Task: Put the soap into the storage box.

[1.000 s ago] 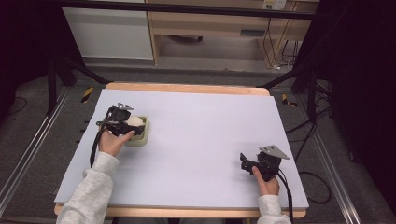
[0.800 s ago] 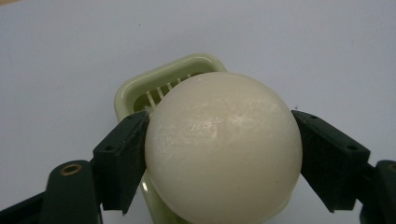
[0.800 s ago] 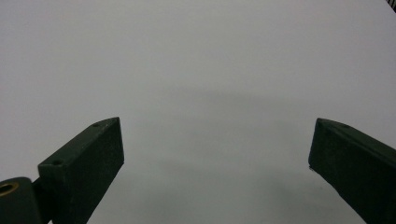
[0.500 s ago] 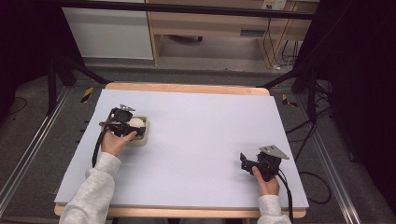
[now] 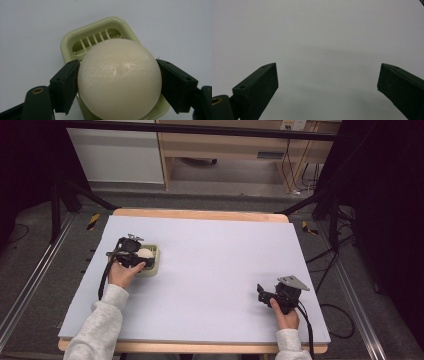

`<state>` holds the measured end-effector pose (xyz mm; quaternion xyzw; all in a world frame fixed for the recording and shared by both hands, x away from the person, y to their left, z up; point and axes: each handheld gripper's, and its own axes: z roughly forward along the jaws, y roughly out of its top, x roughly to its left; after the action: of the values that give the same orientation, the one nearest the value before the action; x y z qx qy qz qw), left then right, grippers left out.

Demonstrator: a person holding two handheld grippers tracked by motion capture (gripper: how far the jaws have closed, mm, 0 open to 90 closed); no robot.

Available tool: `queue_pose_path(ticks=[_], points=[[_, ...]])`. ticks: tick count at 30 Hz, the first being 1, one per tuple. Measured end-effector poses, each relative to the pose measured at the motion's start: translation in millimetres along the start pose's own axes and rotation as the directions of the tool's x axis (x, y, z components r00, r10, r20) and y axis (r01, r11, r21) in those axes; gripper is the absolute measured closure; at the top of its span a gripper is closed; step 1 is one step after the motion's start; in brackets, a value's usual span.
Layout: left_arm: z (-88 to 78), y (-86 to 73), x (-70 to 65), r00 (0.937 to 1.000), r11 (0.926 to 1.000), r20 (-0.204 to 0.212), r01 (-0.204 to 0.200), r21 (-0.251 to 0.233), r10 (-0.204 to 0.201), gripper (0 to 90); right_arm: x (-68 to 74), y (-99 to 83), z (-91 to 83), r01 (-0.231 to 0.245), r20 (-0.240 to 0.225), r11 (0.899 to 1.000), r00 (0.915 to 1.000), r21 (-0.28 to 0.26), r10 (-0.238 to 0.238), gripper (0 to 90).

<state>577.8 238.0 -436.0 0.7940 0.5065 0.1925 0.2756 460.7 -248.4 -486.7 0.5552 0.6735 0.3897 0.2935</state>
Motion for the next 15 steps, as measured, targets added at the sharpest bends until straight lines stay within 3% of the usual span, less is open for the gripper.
queue_pose_path(ticks=[15], points=[[5.0,-2.0,-0.6,1.0,0.9999,0.003,0.0,0.011,0.0,22.3,-0.1,0.0,0.0,0.001,0.001,1.0,1.0,0.0,-0.001,3.7]])
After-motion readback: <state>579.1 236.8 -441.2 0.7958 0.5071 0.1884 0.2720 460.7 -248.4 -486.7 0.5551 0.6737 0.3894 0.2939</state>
